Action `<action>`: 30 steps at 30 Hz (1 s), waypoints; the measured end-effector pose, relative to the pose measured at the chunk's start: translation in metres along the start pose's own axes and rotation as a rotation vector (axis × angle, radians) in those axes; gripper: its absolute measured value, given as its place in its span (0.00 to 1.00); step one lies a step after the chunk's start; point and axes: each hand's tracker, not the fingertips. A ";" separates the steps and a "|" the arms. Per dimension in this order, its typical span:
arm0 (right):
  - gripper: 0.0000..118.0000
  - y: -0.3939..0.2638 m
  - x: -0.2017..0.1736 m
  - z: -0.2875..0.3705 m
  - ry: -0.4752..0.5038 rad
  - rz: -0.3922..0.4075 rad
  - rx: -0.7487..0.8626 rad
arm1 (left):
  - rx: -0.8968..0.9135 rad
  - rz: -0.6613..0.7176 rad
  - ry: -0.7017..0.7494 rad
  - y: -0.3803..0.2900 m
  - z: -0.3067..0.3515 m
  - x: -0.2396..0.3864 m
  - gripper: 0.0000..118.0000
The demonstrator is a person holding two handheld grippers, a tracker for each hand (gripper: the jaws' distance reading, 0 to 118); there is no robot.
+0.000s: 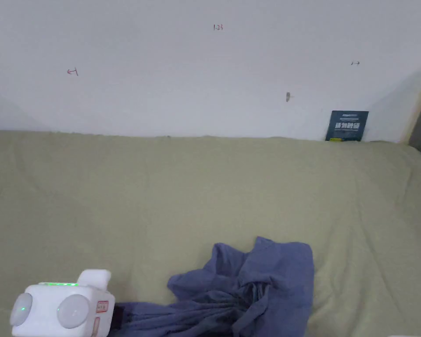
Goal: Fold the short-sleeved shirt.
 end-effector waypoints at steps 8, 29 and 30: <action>0.00 0.087 0.042 -0.105 -0.004 0.059 -0.083 | -0.006 0.003 -0.005 -0.002 -0.014 -0.002 0.00; 0.43 0.133 0.035 -0.332 -0.020 0.221 -0.404 | 0.001 0.033 -0.065 -0.004 -0.024 -0.015 0.00; 0.13 0.133 0.029 -0.324 -0.057 0.234 -0.385 | -0.002 0.035 -0.063 -0.004 -0.024 -0.014 0.00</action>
